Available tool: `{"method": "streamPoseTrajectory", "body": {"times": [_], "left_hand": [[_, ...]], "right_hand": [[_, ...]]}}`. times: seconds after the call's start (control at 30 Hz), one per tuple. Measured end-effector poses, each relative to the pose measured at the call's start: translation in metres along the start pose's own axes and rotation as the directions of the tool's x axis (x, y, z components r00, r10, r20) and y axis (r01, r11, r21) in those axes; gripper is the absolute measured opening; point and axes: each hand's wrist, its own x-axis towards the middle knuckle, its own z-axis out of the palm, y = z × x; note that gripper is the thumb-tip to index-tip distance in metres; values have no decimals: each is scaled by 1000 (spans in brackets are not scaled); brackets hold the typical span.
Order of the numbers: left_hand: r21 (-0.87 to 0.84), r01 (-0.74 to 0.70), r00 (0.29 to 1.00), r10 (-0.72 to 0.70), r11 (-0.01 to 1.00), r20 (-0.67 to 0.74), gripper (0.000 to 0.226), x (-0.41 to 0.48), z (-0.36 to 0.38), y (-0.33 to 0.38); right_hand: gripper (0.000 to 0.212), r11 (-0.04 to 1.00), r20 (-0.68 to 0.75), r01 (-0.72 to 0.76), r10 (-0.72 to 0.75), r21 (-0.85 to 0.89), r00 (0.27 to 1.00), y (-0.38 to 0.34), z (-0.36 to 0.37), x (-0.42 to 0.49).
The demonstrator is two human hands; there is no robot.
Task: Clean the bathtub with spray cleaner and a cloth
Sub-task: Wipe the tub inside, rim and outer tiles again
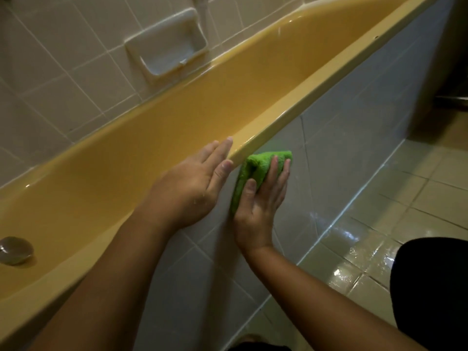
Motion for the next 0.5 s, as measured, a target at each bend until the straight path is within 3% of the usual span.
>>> {"method": "streamPoseTrajectory", "body": {"times": [0.2,0.33,0.5], "left_hand": [[55,-41,999,40,998,13,84,3,2,-2],[78,-45,999,46,996,-4,82,4,3,-3],[117,-52,998,54,992,-16,77,4,3,-2]], "right_hand": [[63,936,-90,-350,350,11,932,91,-6,-32],[76,792,-78,-609,611,49,788,139,-13,-56],[64,612,-126,-786,790,93,600,187,-17,-75]]}}
